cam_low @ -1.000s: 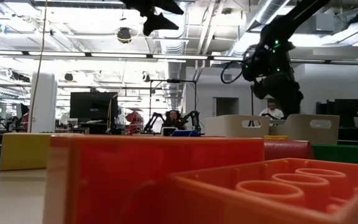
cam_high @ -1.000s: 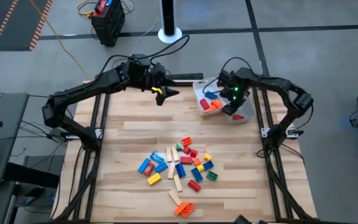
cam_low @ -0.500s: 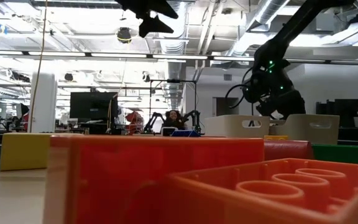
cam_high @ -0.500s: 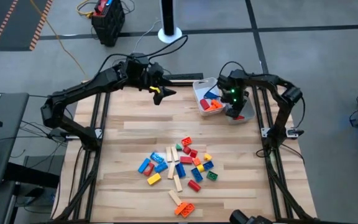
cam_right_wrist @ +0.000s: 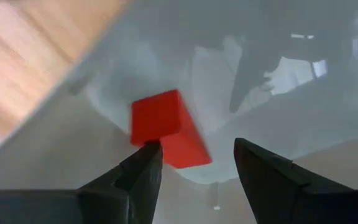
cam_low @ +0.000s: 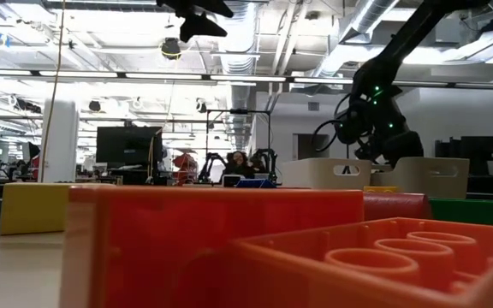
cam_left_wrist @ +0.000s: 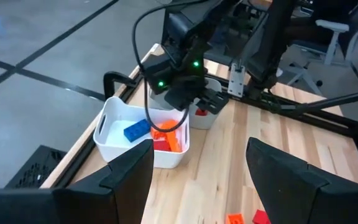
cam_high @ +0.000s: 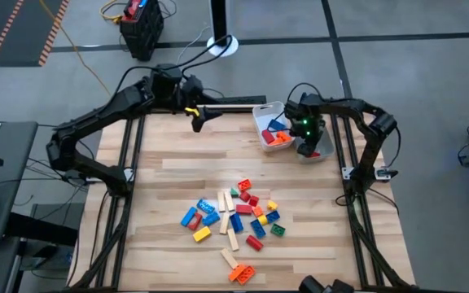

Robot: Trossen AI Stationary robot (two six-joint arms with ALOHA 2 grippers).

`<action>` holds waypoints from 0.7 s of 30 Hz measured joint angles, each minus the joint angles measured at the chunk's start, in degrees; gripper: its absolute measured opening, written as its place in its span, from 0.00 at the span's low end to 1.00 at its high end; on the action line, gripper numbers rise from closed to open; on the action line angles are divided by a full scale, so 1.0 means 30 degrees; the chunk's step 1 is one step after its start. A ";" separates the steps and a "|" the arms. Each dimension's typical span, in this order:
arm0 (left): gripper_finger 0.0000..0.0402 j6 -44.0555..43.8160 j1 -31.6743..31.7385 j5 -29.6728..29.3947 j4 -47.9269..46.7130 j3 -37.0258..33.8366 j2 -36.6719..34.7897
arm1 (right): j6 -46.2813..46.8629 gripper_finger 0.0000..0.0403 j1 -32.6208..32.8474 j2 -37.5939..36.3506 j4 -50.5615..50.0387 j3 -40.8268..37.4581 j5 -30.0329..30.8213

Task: Sort blocks by size
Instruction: Put the large red triangular wooden block into the white bin

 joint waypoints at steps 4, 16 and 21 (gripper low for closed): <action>0.62 -0.0010 0.0029 0.0004 -0.0212 0.0000 -0.0010 | 0.0805 0.58 -0.0073 -0.0020 -0.0066 0.0163 0.0580; 0.62 0.0168 0.0014 0.0015 -0.0166 0.0000 -0.0007 | 0.2177 0.58 -0.1406 -0.3191 0.1518 0.0287 0.1720; 0.62 0.0182 0.0014 0.0022 -0.0082 0.0000 -0.0007 | 0.1116 0.58 -0.1329 -0.3771 0.1922 0.0287 0.0198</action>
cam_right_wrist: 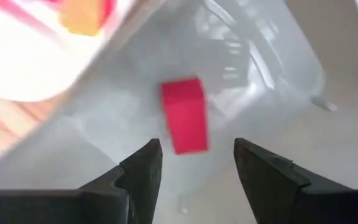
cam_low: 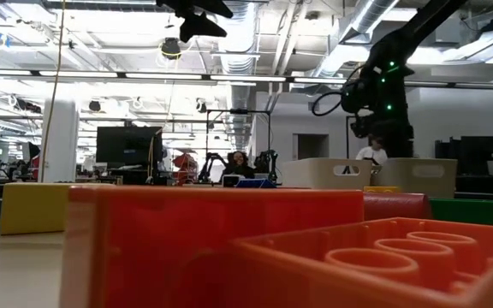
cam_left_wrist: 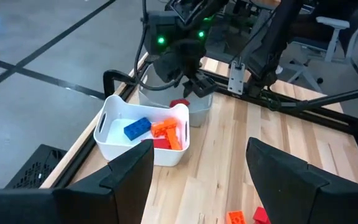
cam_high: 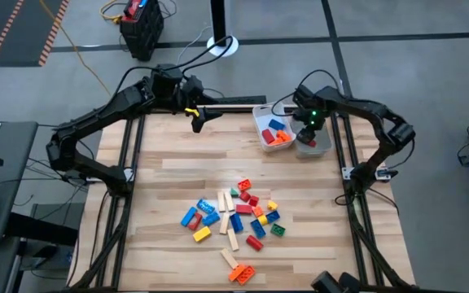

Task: Sort blocks by size
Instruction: Put the large red triangular wooden block into the white bin

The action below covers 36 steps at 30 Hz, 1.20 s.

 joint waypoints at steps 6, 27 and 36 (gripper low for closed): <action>0.62 -0.0421 -0.0007 0.0022 -0.0003 0.0000 0.0000 | -0.1686 0.58 0.0527 0.1089 0.1167 0.0007 -0.0657; 0.62 -0.1100 -0.0262 0.0044 -0.0303 0.0000 0.0000 | -0.2389 0.58 0.0061 0.3268 0.2453 -0.1005 -0.0093; 0.62 -0.1100 -0.0262 0.0004 -0.0296 0.0000 0.0000 | -0.2131 0.38 -0.0063 0.3221 0.2857 -0.1020 -0.0082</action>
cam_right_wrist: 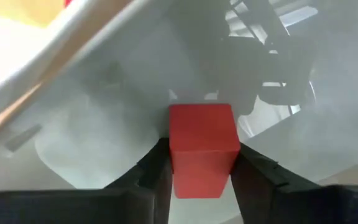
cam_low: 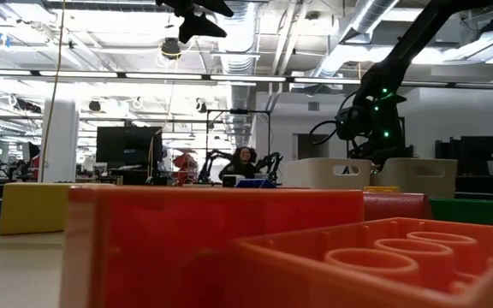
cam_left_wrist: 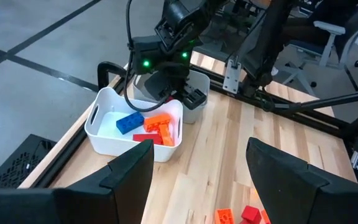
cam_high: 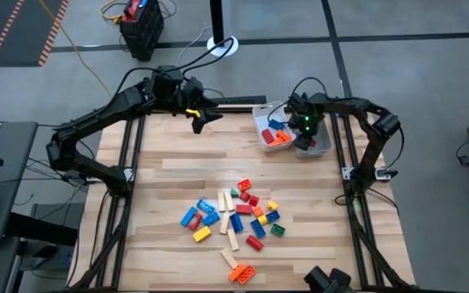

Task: Sort blocks by size
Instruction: Put the large red triangular wooden block into the white bin

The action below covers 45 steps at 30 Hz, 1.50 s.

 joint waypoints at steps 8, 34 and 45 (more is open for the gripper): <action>0.62 -0.0159 0.0480 0.0252 -0.2116 0.0000 0.0174 | 0.1104 0.38 -0.0850 -0.1825 -0.1239 0.0974 -0.0006; 0.62 -0.0368 0.0648 0.2675 0.5827 -0.2638 0.7999 | 0.6499 0.63 0.2412 -0.4552 0.3734 0.2718 -0.2551; 0.62 0.2017 0.0736 0.2564 0.8827 -0.2121 1.1898 | 0.7749 0.61 0.1198 -0.8430 0.1910 0.2718 -0.2570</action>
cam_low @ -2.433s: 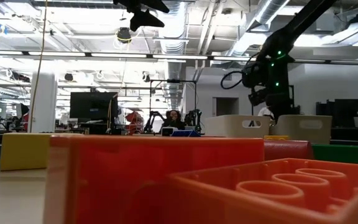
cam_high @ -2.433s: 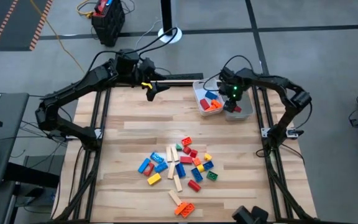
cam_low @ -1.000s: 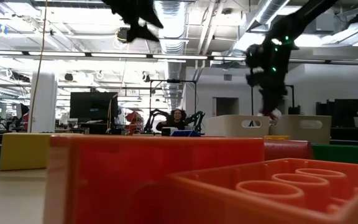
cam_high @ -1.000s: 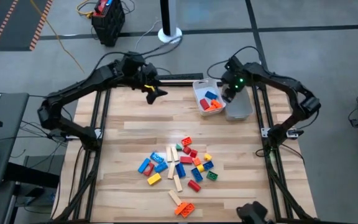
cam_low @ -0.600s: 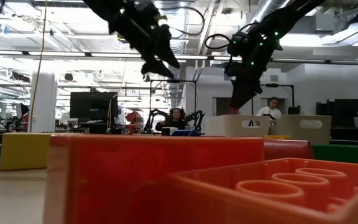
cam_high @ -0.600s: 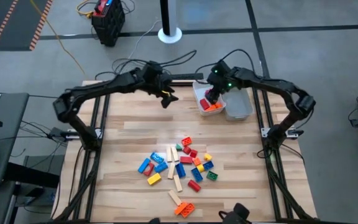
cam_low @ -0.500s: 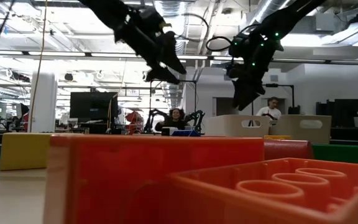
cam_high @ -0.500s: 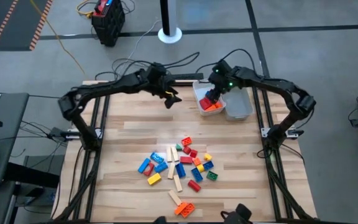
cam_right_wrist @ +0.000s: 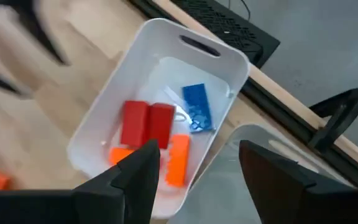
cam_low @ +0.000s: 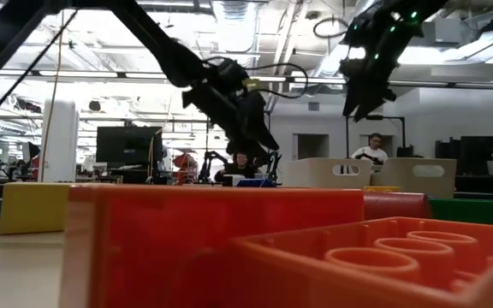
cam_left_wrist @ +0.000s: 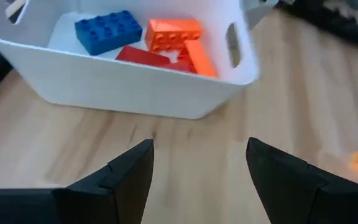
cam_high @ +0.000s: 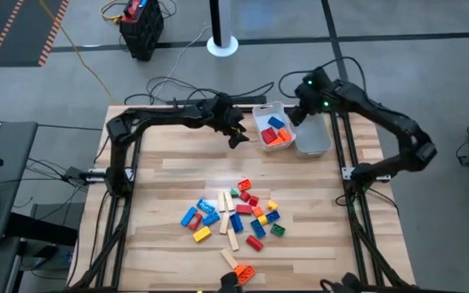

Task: Sort blocks by size
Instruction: Put the large red triangular wooden block into the white bin, then adjust the gray bin

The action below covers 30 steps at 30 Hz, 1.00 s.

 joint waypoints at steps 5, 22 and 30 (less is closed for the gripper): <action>0.62 0.0623 0.0038 -0.2640 0.0930 0.1046 0.1709 | 0.0695 0.61 0.0952 -0.1456 -0.1406 0.0000 -0.0031; 0.62 -0.0205 -0.0140 -0.5010 -0.3079 0.7841 0.4567 | 0.2663 0.61 0.4497 -0.3985 -0.2862 0.0000 0.1588; 0.62 0.0736 -0.0344 -0.4375 -0.4926 0.8684 0.3635 | -0.1153 0.61 0.5635 -0.3785 -0.3555 -0.0356 0.1572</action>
